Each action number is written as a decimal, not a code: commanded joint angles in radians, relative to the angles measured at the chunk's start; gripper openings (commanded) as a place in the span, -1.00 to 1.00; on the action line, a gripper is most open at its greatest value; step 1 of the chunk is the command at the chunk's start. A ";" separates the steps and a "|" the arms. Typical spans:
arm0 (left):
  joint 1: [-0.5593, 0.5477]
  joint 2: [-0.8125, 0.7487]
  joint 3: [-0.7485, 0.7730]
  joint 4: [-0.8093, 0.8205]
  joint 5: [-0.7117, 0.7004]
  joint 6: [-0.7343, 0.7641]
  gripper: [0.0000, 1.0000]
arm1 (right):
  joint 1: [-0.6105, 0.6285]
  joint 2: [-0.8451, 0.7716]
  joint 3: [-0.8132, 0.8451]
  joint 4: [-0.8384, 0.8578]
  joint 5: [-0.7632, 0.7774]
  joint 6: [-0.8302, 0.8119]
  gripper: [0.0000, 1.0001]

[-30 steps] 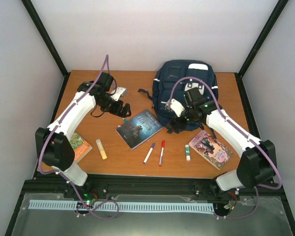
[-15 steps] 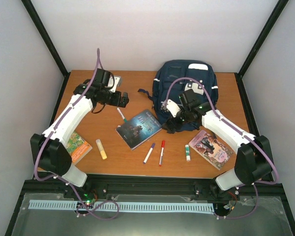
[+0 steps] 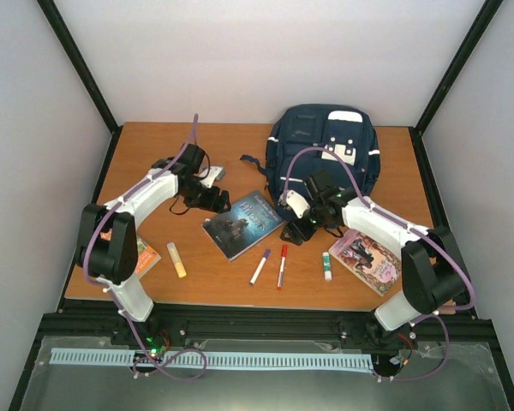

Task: Pack the student bag
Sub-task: Pick up the book from the center of the board.

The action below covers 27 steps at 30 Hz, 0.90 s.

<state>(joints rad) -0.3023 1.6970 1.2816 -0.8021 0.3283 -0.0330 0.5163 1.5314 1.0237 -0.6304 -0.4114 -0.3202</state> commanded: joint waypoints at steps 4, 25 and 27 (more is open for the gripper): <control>0.027 0.123 0.047 -0.024 0.147 0.097 0.65 | 0.008 0.073 0.047 0.025 -0.081 0.132 0.36; 0.061 0.142 -0.158 -0.004 0.261 0.221 0.45 | 0.005 0.256 -0.020 0.249 -0.106 0.366 0.41; 0.061 0.126 -0.184 0.002 0.296 0.208 0.41 | 0.005 0.287 0.003 0.253 -0.117 0.369 0.41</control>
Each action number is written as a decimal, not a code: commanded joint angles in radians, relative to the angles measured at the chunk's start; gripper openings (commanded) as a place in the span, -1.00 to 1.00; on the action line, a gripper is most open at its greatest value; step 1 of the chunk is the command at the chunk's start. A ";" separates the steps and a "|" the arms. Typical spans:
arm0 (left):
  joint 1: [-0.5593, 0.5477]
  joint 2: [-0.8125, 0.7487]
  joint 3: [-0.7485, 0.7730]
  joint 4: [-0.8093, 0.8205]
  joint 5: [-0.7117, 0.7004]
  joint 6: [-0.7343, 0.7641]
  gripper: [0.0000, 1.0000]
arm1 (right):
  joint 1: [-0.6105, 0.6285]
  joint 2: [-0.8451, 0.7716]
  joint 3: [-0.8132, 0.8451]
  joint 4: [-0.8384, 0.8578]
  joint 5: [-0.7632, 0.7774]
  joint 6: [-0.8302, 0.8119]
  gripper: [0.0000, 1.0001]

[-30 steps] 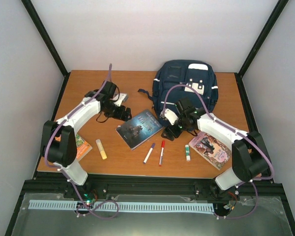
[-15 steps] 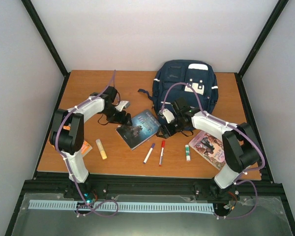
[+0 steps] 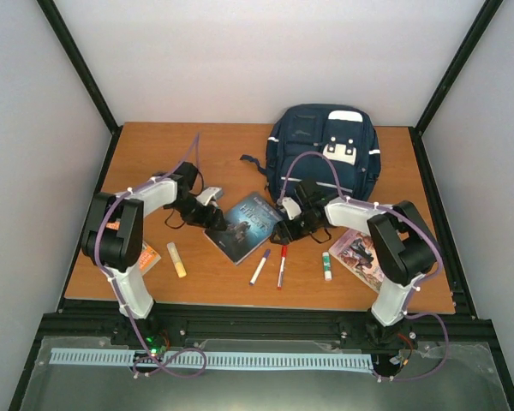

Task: Pack the student bag
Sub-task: Pick up the book from the center of the board.

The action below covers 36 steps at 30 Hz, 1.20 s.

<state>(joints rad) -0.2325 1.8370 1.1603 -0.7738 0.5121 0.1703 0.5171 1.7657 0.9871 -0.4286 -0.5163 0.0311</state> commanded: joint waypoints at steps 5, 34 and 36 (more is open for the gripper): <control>-0.008 -0.046 -0.102 -0.039 0.176 0.006 0.33 | 0.005 0.131 0.113 0.034 -0.016 0.016 0.41; 0.021 -0.114 -0.069 -0.079 0.232 -0.292 0.35 | 0.037 0.190 0.298 -0.142 -0.010 -0.078 0.34; 0.022 -0.084 -0.074 -0.035 0.227 -0.317 0.35 | 0.037 0.210 0.297 -0.131 -0.044 -0.061 0.22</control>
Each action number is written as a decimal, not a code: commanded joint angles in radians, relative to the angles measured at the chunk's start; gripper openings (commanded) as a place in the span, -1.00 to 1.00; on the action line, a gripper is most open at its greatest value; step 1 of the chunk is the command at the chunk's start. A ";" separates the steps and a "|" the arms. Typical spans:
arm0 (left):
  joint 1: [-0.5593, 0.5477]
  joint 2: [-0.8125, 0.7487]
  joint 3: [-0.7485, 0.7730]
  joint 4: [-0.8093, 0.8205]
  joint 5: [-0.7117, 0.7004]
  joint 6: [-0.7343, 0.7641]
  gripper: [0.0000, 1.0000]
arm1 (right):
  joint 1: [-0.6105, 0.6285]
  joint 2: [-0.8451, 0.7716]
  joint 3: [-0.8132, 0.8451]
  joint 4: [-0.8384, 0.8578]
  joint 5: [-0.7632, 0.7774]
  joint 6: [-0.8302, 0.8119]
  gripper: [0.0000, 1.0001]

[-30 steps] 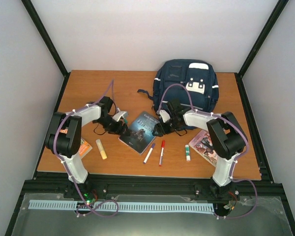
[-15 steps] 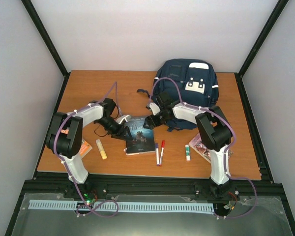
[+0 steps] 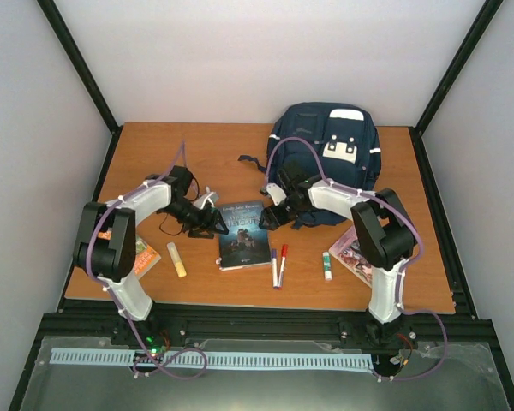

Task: Pack the student bag
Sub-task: Pick up the book from the center of the board.

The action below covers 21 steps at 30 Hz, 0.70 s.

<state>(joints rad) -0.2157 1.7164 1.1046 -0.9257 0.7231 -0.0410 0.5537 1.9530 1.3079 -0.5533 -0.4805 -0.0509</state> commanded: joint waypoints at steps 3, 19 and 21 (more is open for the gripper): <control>0.008 0.072 -0.042 0.194 -0.005 -0.164 0.35 | 0.002 0.043 -0.022 0.011 -0.114 0.028 0.14; 0.009 0.235 -0.087 0.360 0.143 -0.272 0.52 | 0.005 0.161 -0.087 0.050 -0.069 0.068 -0.49; 0.009 0.244 -0.055 0.365 0.213 -0.268 0.50 | 0.019 0.167 -0.089 0.059 -0.088 0.070 -0.50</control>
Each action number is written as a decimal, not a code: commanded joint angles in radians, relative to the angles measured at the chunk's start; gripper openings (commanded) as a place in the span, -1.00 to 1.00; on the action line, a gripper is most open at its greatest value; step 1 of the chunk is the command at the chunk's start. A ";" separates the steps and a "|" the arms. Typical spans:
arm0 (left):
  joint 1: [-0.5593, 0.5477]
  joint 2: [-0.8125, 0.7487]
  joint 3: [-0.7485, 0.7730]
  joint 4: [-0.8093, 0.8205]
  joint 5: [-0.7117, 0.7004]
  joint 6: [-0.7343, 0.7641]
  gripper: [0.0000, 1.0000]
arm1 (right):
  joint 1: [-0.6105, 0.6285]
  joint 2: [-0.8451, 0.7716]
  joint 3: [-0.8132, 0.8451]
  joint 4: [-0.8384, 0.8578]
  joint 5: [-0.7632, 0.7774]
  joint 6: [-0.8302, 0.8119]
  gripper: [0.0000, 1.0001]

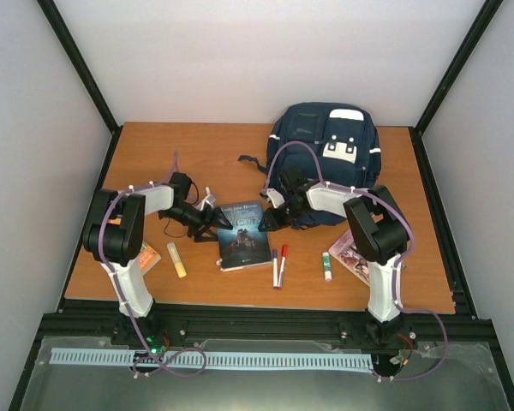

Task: Pack the student bag
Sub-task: Pick up the book from the center of the board.

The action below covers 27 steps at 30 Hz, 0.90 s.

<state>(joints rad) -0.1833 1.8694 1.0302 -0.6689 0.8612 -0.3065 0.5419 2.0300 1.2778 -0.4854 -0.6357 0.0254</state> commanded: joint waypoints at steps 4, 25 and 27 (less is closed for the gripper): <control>-0.043 0.041 0.069 0.135 0.211 -0.031 0.45 | 0.070 0.111 -0.034 -0.012 0.053 -0.010 -0.50; -0.057 -0.147 0.049 0.327 0.321 -0.236 0.40 | 0.081 0.121 0.025 -0.043 0.064 -0.013 -0.24; -0.062 -0.132 0.058 0.304 0.297 -0.236 0.41 | 0.081 0.121 0.026 -0.044 0.065 -0.015 -0.22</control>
<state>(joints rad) -0.1825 1.7473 1.0248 -0.4515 0.9707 -0.5045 0.5438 2.0560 1.3502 -0.5362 -0.6193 0.0265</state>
